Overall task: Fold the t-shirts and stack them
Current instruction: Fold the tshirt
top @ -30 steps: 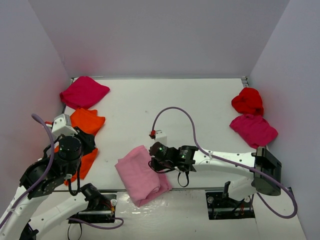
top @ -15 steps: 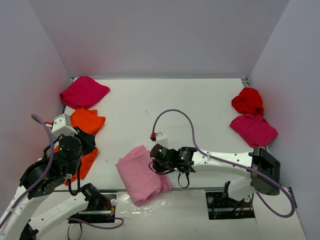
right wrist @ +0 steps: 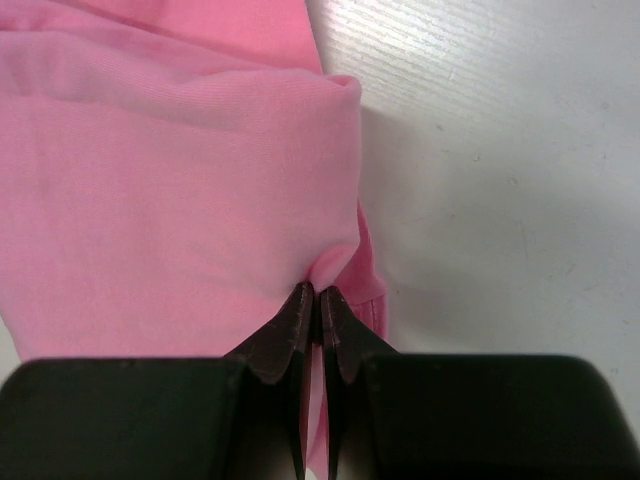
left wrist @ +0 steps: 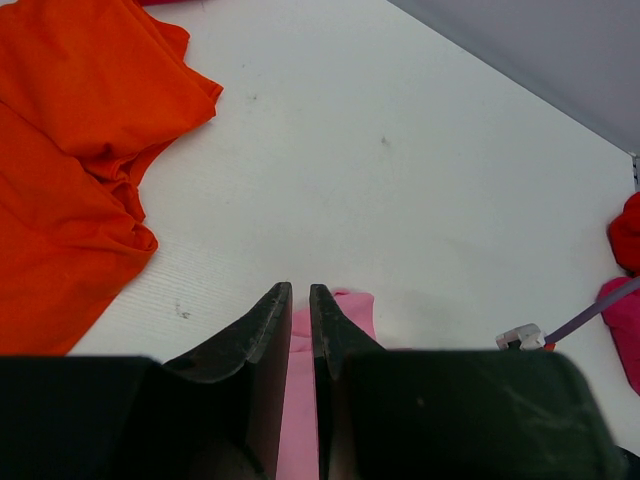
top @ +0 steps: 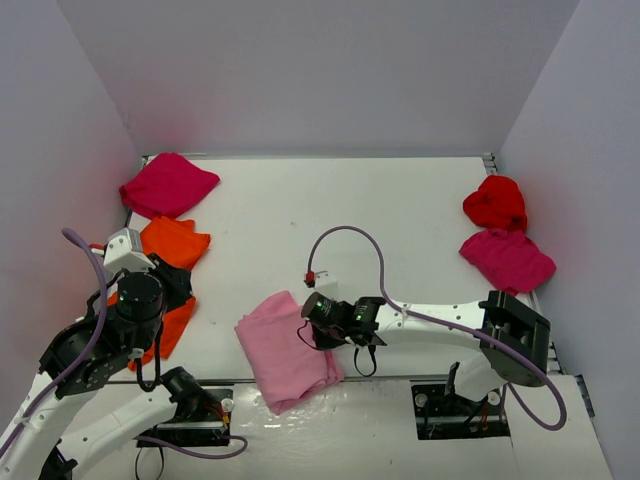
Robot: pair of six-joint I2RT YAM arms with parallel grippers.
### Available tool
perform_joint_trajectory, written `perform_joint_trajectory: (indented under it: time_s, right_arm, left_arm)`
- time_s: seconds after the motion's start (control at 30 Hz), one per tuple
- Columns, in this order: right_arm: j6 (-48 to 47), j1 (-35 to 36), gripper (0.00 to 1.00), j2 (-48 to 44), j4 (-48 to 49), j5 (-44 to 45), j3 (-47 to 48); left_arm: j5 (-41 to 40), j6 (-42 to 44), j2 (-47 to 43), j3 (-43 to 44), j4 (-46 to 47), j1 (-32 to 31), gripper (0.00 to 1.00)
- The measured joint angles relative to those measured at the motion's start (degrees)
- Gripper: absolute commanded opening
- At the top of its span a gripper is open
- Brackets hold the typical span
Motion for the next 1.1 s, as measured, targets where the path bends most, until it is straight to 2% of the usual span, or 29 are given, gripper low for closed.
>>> perform_joint_trajectory:
  time_s: [0.4,1.1]
  right_arm:
    - [-1.56,-1.29,0.0,0.58,0.43,-0.02,0.2]
    - [-8.74,-5.38,0.0,6.44,0.49,-0.68,6.79]
  left_arm:
    - [0.0,-0.38,0.0,-0.31,0.03,0.0,0.11]
    - [-0.37,-0.65,-0.11,-0.85,-0.03,0.0,0.11]
